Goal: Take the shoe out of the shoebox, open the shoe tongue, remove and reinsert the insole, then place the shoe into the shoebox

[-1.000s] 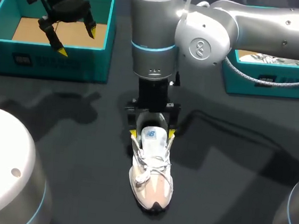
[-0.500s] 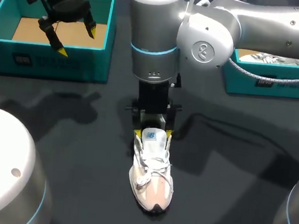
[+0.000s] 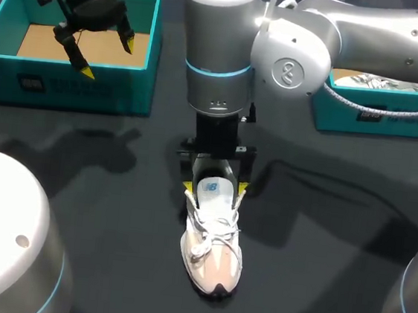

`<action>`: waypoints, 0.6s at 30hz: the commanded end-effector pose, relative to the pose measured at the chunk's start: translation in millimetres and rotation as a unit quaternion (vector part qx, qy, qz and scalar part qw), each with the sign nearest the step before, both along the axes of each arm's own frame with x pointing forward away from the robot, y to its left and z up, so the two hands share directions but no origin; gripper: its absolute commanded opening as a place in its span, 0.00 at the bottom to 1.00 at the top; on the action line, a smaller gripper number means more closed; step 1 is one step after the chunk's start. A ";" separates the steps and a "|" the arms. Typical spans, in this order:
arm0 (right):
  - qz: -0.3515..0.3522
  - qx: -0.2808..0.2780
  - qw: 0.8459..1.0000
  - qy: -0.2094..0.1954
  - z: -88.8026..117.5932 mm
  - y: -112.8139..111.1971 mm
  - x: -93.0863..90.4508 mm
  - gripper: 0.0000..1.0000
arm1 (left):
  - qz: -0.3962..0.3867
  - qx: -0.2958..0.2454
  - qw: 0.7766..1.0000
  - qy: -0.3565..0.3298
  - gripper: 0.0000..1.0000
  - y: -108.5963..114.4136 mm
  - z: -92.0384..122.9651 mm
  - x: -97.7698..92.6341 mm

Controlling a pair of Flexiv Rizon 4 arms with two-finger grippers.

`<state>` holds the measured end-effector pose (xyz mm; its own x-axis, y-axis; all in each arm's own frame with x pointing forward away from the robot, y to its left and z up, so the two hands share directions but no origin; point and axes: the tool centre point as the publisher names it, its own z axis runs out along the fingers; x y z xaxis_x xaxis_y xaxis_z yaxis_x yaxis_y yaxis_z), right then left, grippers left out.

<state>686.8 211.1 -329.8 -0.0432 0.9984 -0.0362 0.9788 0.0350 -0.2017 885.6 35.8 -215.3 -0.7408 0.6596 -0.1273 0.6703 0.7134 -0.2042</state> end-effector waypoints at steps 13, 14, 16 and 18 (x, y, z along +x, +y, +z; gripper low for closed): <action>-0.019 -0.016 0.999 -0.036 23.1 -7.1 -21.0 0.75 | 0.000 0.001 1.000 0.000 1.00 0.1 0.4 0.3; -0.020 -0.016 0.999 -0.037 24.6 -7.5 -22.8 0.69 | 0.000 0.001 1.000 0.000 1.00 0.1 0.4 0.3; -0.020 -0.017 0.999 -0.040 27.2 -8.1 -27.2 0.60 | 0.000 0.001 1.000 0.000 1.00 0.1 0.4 0.3; -0.021 -0.018 0.999 -0.040 29.2 -9.2 -32.7 0.50 | 0.000 0.001 1.000 0.000 1.00 0.1 0.4 0.3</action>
<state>660.9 205.9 -304.0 0.0004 0.9969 -0.0788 0.9907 -0.0111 -0.1356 885.6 35.8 -215.3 -0.7407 0.6596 -0.1274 0.6704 0.7134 -0.2042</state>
